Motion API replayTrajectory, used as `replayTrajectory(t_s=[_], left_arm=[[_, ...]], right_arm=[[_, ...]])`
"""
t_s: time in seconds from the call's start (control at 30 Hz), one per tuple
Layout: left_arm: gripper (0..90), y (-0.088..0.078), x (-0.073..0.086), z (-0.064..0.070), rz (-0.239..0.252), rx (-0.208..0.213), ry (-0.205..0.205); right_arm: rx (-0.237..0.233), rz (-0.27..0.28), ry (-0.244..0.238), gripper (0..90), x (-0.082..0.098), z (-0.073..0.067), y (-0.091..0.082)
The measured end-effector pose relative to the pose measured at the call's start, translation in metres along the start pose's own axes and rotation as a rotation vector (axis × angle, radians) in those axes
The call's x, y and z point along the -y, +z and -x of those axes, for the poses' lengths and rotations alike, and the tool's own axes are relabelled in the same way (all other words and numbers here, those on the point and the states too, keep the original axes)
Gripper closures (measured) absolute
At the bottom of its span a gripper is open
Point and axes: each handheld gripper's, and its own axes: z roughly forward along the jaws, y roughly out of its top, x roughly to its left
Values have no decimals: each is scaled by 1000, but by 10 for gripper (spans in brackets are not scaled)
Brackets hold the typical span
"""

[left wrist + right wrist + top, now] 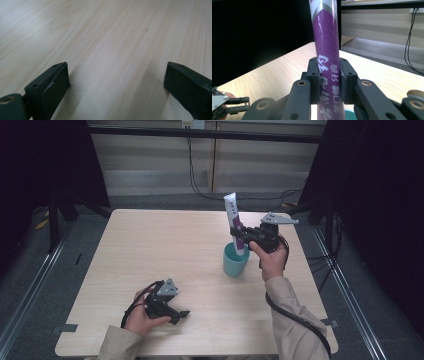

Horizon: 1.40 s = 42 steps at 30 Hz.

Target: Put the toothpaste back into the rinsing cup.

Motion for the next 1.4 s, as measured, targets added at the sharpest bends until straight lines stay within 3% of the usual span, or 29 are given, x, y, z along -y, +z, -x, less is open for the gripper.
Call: replayTrajectory(t_s=[0.7,0.9,1.4], left_arm=[[60,0,1,1,8,1,-1],[60,0,1,1,7,1,0],[61,0,1,2,7,-1,-2]], right_arm=[[20,-7,15,733,17,9,10],[20,-33,20,731,32,9,17],[40,-103,13,728,47,9,22]])
